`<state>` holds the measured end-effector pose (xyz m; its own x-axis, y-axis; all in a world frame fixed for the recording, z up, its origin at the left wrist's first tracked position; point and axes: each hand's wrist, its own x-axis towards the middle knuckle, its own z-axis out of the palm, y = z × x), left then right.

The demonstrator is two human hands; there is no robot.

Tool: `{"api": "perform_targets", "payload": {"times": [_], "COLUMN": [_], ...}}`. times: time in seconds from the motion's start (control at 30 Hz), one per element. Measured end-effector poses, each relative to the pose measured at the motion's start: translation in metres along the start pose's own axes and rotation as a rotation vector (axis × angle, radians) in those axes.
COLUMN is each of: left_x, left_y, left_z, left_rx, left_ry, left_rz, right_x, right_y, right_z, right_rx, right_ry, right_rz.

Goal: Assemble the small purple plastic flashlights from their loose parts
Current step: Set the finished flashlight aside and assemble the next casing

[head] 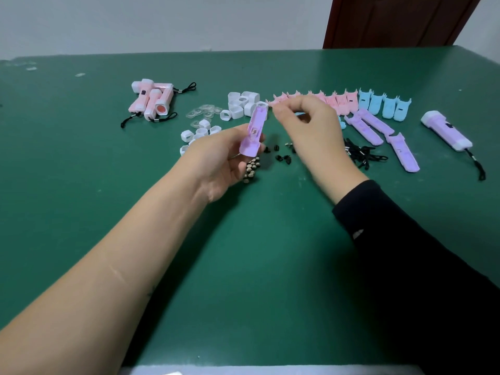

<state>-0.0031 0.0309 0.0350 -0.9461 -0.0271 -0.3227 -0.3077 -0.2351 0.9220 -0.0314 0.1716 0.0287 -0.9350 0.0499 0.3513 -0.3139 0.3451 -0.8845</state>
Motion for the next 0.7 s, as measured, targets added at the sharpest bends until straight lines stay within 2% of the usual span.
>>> {"api": "perform_targets", "payload": {"times": [0.03,0.1,0.2,0.33,0.4,0.47,0.5,0.6,0.7], "left_x": [0.001,0.001,0.003,0.004,0.004,0.005,0.005,0.006,0.008], "left_y": [0.001,0.002,0.003,0.003,0.002,0.001,0.000,-0.002,-0.003], "left_z": [-0.001,-0.004,-0.007,-0.008,-0.009,-0.011,-0.011,-0.013,-0.014], "left_rx": [0.031,0.110,0.182,0.190,0.197,0.224,0.250,0.344,0.395], "left_ry": [0.014,0.043,0.070,0.072,0.059,0.068,0.080,0.104,0.101], "left_rz": [0.016,0.055,0.099,0.136,0.165,0.204,0.228,0.298,0.347], "right_x": [0.002,0.003,-0.002,-0.002,0.000,0.004,0.005,0.003,-0.002], "right_y": [-0.001,-0.002,0.000,-0.001,0.000,0.000,0.000,-0.004,-0.005], "right_z": [-0.007,-0.019,-0.021,-0.012,-0.014,-0.018,-0.019,-0.018,-0.008], "right_rx": [0.007,-0.136,-0.406,-0.581,-0.592,-0.474,-0.328,0.125,0.260], "right_ry": [-0.066,-0.288,-0.523,-0.559,-0.479,-0.350,-0.316,-0.388,-0.440], "right_rz": [0.059,0.137,0.103,0.012,0.014,0.072,0.143,0.361,0.404]}}
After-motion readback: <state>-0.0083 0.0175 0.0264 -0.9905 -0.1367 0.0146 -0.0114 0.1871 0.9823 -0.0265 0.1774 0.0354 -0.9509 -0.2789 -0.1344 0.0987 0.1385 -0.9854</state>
